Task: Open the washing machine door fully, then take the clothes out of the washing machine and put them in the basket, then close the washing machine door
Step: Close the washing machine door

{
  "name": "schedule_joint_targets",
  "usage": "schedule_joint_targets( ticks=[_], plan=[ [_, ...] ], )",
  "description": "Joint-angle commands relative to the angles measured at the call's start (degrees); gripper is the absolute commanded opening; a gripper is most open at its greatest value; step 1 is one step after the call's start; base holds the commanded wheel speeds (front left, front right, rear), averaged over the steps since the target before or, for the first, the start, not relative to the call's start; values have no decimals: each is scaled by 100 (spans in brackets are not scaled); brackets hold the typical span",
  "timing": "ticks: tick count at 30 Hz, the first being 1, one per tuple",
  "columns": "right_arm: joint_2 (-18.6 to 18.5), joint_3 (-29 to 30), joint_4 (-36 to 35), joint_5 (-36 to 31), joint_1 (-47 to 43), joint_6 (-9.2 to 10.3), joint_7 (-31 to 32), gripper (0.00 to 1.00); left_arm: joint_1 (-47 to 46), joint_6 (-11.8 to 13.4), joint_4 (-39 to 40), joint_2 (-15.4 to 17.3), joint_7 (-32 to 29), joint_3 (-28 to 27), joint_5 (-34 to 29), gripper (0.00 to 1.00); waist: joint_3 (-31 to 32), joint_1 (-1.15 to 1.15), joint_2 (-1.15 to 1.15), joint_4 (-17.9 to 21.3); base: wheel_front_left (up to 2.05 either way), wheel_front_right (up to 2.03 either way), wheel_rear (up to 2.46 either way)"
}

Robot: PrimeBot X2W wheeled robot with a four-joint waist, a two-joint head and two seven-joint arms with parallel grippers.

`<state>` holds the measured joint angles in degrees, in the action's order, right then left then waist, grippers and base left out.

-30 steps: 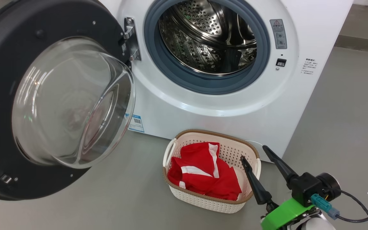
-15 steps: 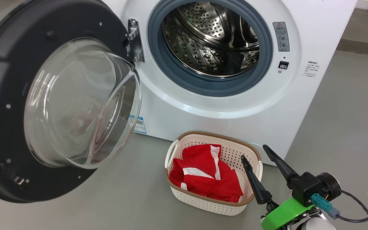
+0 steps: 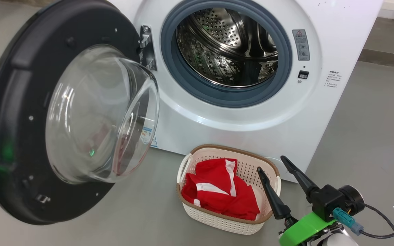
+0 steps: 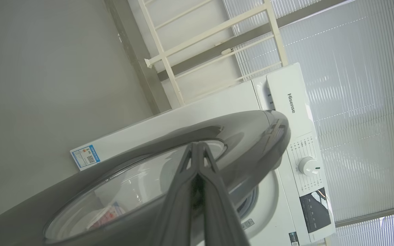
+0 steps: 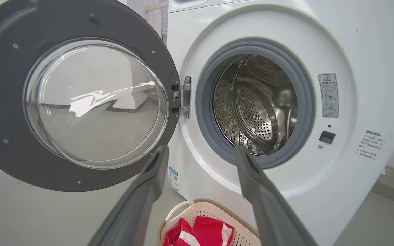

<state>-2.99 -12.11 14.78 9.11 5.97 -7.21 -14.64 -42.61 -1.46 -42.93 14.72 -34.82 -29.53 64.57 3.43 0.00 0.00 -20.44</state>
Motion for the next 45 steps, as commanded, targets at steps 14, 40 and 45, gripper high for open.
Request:
schedule_joint_targets(
  ticks=[14, 40, 45],
  plan=[
    [11, -137, -187, 120, 77, -28, -36, 100, 1045, 487, 2176, -708, -694, -190, 521, 0, -10, 0, 0, 14, 0, 0, 0],
    [11, -121, -142, 234, 110, -28, -36, 100, 2460, 1028, 4182, -1181, -588, 589, 1343, 0, 13, 0, 0, 317, 0, 0, 0],
    [11, -134, -108, 240, 114, -28, -36, 100, 2612, 1053, 4235, -1182, -382, 830, 1568, 0, 19, 0, 0, 403, 0, 0, 0]
  ],
)
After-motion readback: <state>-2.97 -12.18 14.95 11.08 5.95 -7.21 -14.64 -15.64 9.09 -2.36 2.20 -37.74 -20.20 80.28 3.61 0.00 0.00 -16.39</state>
